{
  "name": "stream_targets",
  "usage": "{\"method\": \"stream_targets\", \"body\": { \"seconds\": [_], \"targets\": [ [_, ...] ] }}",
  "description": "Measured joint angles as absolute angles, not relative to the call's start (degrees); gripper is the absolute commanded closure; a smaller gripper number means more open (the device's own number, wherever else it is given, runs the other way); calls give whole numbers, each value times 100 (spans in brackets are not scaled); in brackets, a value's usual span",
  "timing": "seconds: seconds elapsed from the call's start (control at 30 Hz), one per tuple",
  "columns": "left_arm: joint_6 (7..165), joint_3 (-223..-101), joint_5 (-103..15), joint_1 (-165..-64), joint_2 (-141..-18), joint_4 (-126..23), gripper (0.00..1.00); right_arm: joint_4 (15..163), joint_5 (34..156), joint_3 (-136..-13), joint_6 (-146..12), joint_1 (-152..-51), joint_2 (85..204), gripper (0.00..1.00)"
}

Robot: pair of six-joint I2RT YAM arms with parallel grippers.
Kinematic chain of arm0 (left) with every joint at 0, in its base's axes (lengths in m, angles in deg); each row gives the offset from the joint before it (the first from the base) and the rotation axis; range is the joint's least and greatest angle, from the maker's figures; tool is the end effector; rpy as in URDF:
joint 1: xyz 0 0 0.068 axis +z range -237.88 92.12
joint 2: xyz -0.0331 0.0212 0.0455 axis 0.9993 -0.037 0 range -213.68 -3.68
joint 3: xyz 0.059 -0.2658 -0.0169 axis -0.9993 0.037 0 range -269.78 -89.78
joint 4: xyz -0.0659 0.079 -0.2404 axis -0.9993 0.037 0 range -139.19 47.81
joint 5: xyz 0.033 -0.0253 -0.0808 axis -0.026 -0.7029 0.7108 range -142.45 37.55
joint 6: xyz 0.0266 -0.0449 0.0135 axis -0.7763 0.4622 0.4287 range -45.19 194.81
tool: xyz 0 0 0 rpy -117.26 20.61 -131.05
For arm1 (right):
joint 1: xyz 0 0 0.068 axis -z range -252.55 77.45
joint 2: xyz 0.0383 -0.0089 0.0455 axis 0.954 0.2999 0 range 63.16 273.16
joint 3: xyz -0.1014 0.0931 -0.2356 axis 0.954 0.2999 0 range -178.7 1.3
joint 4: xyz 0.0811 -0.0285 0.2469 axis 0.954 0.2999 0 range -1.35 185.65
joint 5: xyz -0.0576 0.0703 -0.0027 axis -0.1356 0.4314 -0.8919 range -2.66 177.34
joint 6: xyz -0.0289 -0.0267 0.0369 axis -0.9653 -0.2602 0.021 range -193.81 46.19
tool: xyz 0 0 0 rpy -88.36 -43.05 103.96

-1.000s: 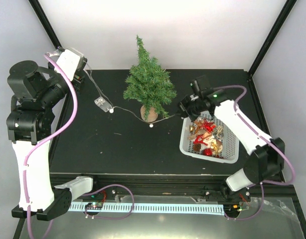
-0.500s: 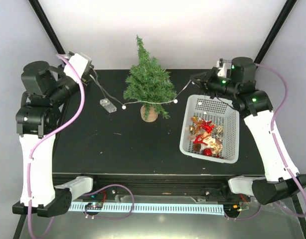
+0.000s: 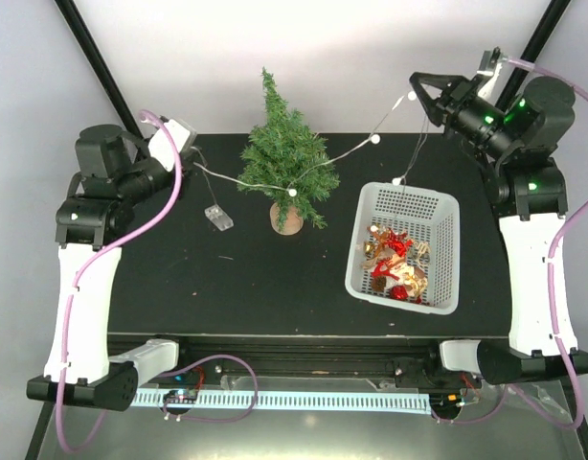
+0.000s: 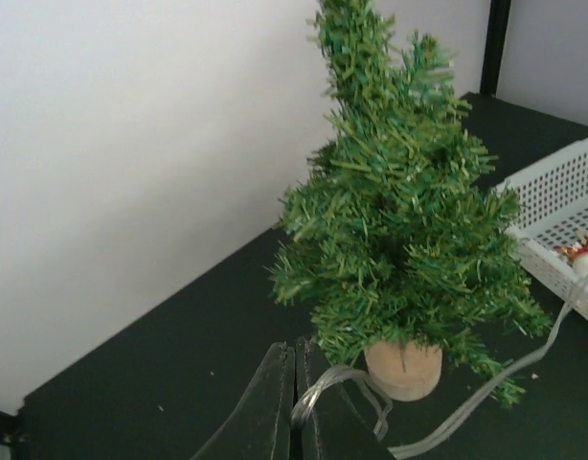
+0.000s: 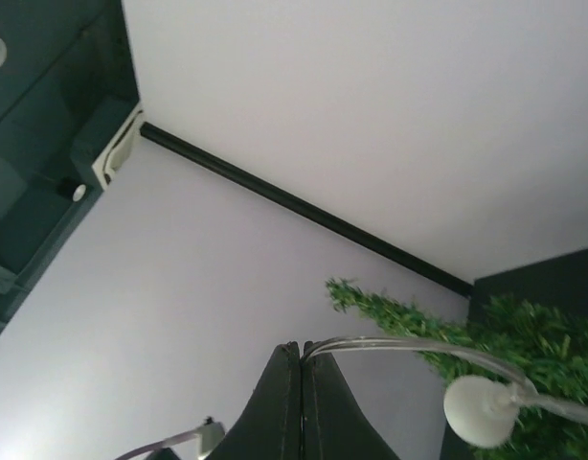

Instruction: Decorate the small christmas tree

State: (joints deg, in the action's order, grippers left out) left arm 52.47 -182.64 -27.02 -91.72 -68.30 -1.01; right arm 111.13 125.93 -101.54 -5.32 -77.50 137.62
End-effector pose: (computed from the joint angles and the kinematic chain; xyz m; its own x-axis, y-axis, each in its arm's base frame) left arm 0.1926 -0.0283 0.4846 -0.1388 0.3534 -0.9251 0.5579 0.7997 0.2218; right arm 0.2347 0.0427 0.5476 -0.6001 0.6779 -0.4246 -0.3468 0.2578 0.9018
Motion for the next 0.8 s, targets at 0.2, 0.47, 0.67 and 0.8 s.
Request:
{"method": "stream_targets", "body": {
  "seconds": [0.2, 0.47, 0.67, 0.8],
  "targets": [
    [5622, -17882, -2575, -9172, -6941, -271, 98, 10656, 12753, -10506, -180, -7557, 13956, 99],
    [6252, -18146, -1948, -9111, -7455, -311, 98, 9932, 12866, -10893, 478, -7254, 14297, 99],
    [6709, -18568, -1552, -8912, -7951, -411, 98, 9513, 12862, -11582, 915, -6945, 14754, 99],
    [6836, -18616, -1461, -8901, -8161, -466, 98, 9253, 12844, -11682, 1195, -6862, 14894, 99]
  ]
}}
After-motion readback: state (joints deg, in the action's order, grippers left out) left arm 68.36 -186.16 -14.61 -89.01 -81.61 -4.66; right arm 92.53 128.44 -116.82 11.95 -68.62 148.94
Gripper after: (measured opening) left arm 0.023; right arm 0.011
